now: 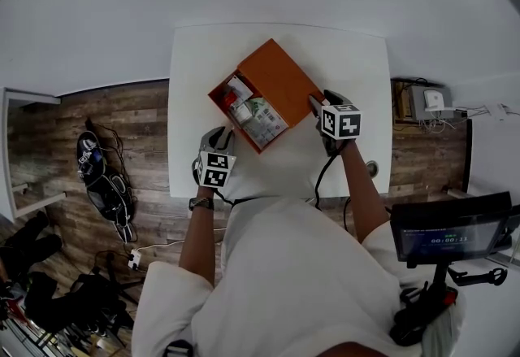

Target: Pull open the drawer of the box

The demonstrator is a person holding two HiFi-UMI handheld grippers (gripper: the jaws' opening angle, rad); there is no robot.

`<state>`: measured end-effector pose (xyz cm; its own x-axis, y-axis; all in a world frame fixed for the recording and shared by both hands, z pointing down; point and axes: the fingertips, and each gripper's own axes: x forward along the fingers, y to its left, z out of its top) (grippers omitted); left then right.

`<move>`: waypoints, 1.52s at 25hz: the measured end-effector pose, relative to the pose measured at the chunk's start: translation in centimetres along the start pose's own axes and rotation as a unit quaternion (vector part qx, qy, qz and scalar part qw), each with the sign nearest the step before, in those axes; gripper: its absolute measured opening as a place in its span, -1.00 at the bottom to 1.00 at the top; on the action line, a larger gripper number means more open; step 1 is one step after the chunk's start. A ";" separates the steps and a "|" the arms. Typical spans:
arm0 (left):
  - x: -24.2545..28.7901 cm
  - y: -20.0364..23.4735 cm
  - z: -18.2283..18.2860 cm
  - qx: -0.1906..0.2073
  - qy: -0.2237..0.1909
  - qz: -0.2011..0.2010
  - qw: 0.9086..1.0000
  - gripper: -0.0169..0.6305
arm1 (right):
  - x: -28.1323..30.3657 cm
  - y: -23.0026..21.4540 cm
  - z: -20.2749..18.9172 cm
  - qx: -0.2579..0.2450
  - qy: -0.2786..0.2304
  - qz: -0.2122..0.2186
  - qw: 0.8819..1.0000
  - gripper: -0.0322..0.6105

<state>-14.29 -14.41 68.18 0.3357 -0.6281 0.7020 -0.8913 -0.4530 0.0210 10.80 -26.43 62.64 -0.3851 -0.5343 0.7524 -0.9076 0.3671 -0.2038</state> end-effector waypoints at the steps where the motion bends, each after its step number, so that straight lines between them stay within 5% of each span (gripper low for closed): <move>1: -0.2 0.3 -0.2 -0.002 0.002 0.008 1.000 -0.68 | -0.3 0.1 -0.1 0.000 -0.002 -0.001 1.000 -0.23; 10: -2.1 1.5 3.1 0.007 -0.038 0.053 0.998 -0.69 | -3.2 0.2 0.3 -0.004 -0.042 -0.024 0.999 -0.26; 16: -2.5 0.8 7.8 0.031 -0.083 0.064 0.994 -0.78 | -5.7 1.5 2.7 -0.053 -0.095 -0.021 0.994 -0.33; 28: -15.8 -7.6 15.4 0.085 -0.196 0.106 0.971 -0.93 | -22.6 8.2 4.5 -0.135 -0.265 0.010 0.955 -0.48; 38: -17.4 -9.8 19.0 0.120 -0.241 0.095 0.958 -0.93 | -26.0 8.1 5.5 -0.142 -0.294 -0.011 0.945 -0.76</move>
<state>-5.61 -11.08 42.20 0.3279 -0.9067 0.2653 -0.8738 -0.3978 -0.2795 12.57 -13.76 37.95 -0.4691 -0.8441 0.2597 -0.8671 0.4960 0.0460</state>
